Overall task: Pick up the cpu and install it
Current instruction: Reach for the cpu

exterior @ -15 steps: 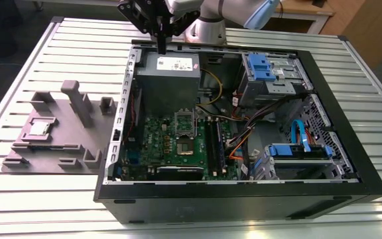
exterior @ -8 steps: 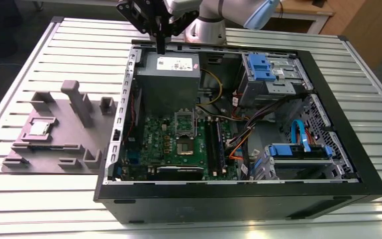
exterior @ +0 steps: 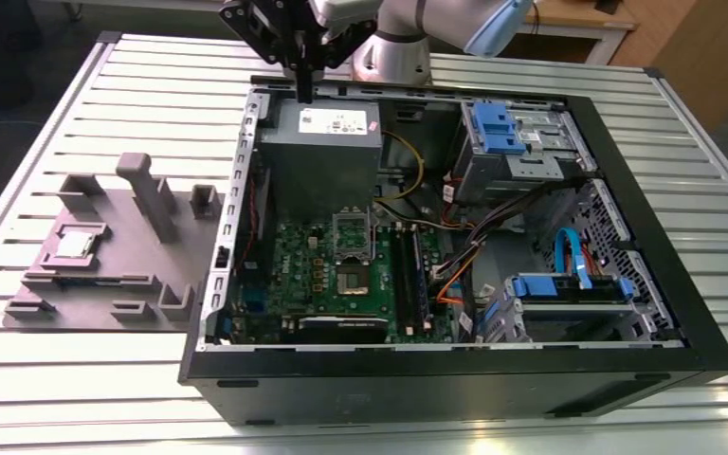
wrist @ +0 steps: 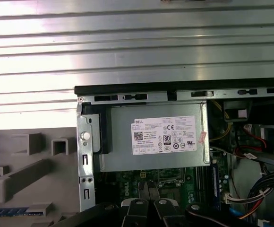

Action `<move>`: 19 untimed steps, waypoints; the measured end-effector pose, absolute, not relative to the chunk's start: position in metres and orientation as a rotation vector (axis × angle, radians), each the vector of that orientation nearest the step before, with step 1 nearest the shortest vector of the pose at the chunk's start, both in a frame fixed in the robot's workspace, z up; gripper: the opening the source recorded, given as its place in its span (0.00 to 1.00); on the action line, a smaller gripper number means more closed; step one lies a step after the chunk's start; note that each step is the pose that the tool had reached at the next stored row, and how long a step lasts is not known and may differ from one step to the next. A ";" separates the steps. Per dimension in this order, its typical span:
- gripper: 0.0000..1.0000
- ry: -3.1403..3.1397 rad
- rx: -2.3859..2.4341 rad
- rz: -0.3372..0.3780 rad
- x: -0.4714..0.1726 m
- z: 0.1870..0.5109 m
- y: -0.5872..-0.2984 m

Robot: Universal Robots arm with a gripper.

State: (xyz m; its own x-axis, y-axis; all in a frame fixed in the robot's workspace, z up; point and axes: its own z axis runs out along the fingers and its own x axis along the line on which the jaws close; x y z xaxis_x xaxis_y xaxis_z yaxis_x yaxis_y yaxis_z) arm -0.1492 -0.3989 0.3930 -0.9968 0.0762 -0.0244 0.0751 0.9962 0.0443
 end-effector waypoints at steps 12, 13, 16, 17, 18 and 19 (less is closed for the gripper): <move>0.10 3.112 0.118 0.068 -0.153 0.393 -0.399; 0.10 3.112 0.118 0.068 -0.153 0.393 -0.399; 0.10 3.112 0.118 0.068 -0.154 0.393 -0.399; 0.10 3.112 0.118 0.068 -0.155 0.393 -0.399; 0.10 3.112 0.118 0.068 -0.155 0.393 -0.399; 0.10 3.113 0.118 0.068 -0.156 0.393 -0.399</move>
